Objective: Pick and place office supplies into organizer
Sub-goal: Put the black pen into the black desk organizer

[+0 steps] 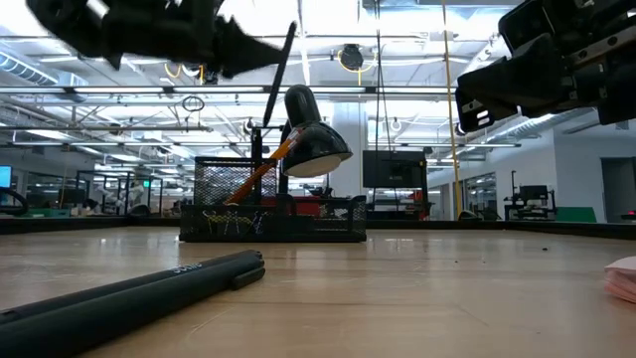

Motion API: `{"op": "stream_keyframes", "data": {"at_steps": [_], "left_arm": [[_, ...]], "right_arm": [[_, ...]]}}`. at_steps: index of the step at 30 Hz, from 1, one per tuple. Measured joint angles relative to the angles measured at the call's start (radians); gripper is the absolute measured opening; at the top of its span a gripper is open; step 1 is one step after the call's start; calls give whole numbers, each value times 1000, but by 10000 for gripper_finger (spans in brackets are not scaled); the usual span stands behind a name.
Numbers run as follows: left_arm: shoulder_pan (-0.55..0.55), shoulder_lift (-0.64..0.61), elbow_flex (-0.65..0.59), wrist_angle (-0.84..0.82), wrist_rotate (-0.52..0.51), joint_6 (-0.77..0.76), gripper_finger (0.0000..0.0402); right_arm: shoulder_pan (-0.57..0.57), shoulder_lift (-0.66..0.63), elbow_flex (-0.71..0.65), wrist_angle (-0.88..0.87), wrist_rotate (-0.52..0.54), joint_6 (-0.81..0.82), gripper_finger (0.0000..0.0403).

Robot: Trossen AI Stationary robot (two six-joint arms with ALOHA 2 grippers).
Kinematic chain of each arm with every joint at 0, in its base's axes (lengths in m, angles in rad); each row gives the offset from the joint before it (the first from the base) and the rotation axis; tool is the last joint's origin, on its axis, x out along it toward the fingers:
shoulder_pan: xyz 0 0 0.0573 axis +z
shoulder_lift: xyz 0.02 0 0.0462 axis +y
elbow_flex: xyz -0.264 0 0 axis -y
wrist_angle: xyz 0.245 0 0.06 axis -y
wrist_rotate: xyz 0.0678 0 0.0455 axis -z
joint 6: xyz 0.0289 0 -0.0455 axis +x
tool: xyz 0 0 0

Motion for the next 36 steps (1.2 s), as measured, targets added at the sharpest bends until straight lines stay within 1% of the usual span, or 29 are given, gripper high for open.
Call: {"op": "stream_keyframes", "data": {"at_steps": [3, 5, 9, 12, 18, 24, 31, 36], "left_arm": [[38, 2, -99, 155, 39, -58, 9], [61, 1, -146, 227, 69, -110, 7], [71, 0, -196, 256, 76, -151, 13], [71, 5, -198, 236, 68, -157, 16], [71, 6, -199, 174, 59, -155, 7], [71, 7, -199, 86, 16, -171, 20], [72, 12, -199, 41, 11, -193, 7], [72, 12, -199, -28, -19, -226, 23]], "right_arm": [[0, 0, 0, 0, 0, 2, 0], [0, 0, 0, 1, 0, 1, 0], [0, 0, 0, 5, 1, -11, 0], [0, 0, 0, 16, 5, -22, 0], [0, 0, 0, 20, 6, -24, 0], [0, 0, 0, 20, 7, -24, 0], [0, 0, 0, 20, 8, -24, 0], [0, 0, 0, 22, 8, -24, 0]]}}
